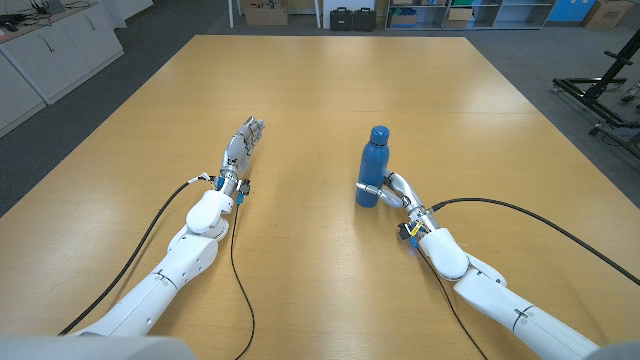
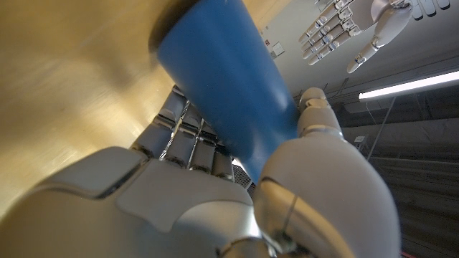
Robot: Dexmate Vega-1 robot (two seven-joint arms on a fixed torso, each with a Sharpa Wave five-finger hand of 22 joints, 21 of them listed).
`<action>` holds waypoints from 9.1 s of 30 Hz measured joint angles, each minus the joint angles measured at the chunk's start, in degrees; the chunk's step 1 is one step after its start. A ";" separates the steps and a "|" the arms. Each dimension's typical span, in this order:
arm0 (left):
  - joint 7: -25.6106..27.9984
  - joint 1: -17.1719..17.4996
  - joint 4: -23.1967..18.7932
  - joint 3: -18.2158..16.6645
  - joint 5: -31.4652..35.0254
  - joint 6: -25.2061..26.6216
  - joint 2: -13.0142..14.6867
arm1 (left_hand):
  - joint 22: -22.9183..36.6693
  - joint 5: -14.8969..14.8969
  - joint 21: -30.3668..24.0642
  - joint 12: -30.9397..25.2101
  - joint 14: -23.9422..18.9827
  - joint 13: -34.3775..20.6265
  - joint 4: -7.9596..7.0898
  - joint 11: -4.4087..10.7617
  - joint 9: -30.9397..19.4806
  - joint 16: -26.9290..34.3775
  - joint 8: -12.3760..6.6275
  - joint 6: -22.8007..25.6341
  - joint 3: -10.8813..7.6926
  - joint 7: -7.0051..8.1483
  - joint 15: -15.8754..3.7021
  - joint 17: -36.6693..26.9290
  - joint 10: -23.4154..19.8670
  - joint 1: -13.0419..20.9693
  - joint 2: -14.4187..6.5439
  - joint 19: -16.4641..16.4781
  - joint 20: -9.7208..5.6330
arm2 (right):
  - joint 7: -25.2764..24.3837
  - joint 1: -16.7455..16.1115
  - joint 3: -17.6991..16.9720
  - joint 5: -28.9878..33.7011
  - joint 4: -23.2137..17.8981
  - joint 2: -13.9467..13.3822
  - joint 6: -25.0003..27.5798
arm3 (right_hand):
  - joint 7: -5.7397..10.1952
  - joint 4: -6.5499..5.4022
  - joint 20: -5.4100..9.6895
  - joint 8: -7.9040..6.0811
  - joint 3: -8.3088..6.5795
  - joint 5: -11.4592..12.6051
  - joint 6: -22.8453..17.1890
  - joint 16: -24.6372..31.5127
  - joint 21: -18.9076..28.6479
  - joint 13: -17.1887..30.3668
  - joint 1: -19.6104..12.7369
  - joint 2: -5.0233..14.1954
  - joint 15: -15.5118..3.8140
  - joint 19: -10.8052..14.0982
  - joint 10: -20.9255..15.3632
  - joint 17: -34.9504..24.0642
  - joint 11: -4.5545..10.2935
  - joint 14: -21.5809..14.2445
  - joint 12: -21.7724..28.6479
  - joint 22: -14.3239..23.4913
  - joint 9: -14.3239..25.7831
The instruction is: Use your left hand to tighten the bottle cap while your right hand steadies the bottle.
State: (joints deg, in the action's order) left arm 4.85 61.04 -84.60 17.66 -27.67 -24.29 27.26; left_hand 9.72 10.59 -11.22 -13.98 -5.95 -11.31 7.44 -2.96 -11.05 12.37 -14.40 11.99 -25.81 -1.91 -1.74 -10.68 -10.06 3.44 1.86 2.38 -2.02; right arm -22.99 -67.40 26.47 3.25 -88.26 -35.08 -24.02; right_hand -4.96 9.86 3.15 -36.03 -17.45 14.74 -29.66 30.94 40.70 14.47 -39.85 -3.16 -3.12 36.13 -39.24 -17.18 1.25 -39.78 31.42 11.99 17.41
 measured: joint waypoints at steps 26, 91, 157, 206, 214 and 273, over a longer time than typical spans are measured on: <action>-0.05 0.38 -0.86 0.28 0.97 -1.66 0.04 | 0.00 -0.27 0.00 0.22 -1.87 0.00 0.25 -0.10 0.00 0.00 -0.02 2.26 -0.25 -1.43 0.02 0.00 -2.16 0.23 -0.83 1.26 -0.02 | -2.69 -1.49 -1.83 1.68 -4.85 0.11 -1.60 | -3.15 -0.02 0.63 -4.69 -0.03 -2.51 -4.97 5.78 12.68 3.77 -1.88 -1.90 2.39 9.58 -8.47 -3.12 -2.56 -11.14 4.73 3.48 0.44; 10.77 4.78 -13.44 3.05 15.01 3.85 4.58 | 0.00 -0.66 -0.71 -2.23 -9.93 -0.30 1.50 1.33 -0.29 0.89 -2.62 13.92 0.45 1.02 -0.30 0.00 -13.62 -0.25 1.95 7.18 -0.20 | 8.16 1.22 0.88 5.52 -18.19 -3.68 9.41 | -3.77 -0.02 0.75 -5.36 -0.31 -2.43 -7.19 8.75 22.09 10.40 -4.82 -4.83 3.07 9.88 -10.74 -10.09 -2.95 -13.93 6.39 7.84 -2.00; 10.65 0.46 -15.67 6.43 24.55 3.89 7.45 | 0.00 -0.17 -0.21 -1.28 -9.70 -0.28 2.05 1.44 -0.53 0.00 -1.55 11.34 2.71 0.90 -0.51 0.00 -12.69 -0.08 6.73 7.18 -0.21 | 20.15 5.29 2.48 -11.08 -14.59 -2.98 7.15 | -4.05 -0.24 0.63 -5.11 -1.50 -2.22 -7.74 9.15 27.19 12.52 -6.09 -6.10 3.10 10.19 -11.69 -12.75 -3.29 -15.74 5.84 8.37 -2.28; 11.30 1.08 -14.79 7.31 24.67 0.32 6.67 | 0.00 0.23 -0.21 -1.10 -10.23 -0.55 1.58 1.23 -0.53 0.00 -1.28 11.67 3.67 1.22 -0.61 -0.13 -12.89 -0.62 7.27 7.79 0.41 | 20.46 3.13 -1.16 -16.83 -11.66 -2.55 2.18 | -4.15 -0.25 0.85 -5.24 -1.62 -1.99 -7.84 8.72 29.46 13.43 -6.40 -6.41 3.04 9.98 -12.01 -14.28 -3.37 -16.29 5.01 7.90 -2.28; 11.37 0.83 -14.99 7.26 25.07 0.08 6.72 | 0.00 0.23 -0.21 -0.84 -10.23 -0.55 1.28 1.23 -0.53 0.00 -1.06 11.47 3.96 1.42 -0.61 -0.12 -12.89 -0.84 7.49 8.10 0.71 | 20.92 3.96 -0.35 -17.00 -10.30 -2.21 2.92 | -4.16 -0.26 0.84 -5.30 -1.62 -1.99 -7.84 8.72 30.08 13.58 -6.40 -6.41 3.04 9.98 -12.27 -14.57 -3.51 -16.29 5.01 7.87 -2.28; 9.81 0.44 -14.20 8.29 23.85 0.97 6.49 | 0.30 0.68 -0.21 -0.63 -10.22 -0.53 1.18 1.54 -0.81 -0.40 -0.85 11.77 5.01 1.72 -0.61 -0.10 -13.20 -1.28 7.93 8.63 1.62 | 18.68 -0.45 -2.35 -15.07 -14.75 -3.39 0.29 | -4.23 -0.43 1.06 -5.11 -1.61 -1.99 -7.91 8.27 32.05 14.38 -6.70 -6.71 3.04 9.76 -12.80 -15.90 -3.57 -16.67 4.03 7.05 -2.34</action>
State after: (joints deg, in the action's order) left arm 14.66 61.48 -98.81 25.95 -3.83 -23.32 33.75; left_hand 10.02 11.27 -11.43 -14.61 -16.17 -11.84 8.62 -1.42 -11.86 11.97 -15.25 23.76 -20.80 -0.19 -2.35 -10.78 -23.26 2.15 9.79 11.01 -0.40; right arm -4.31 -67.85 24.12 -11.82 -103.00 -38.47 -23.73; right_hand -9.18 9.43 4.22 -41.14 -19.06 12.76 -37.57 39.21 72.75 28.85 -46.55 -9.87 -0.08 45.89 -52.04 -33.08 -2.32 -56.45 35.45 19.04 15.08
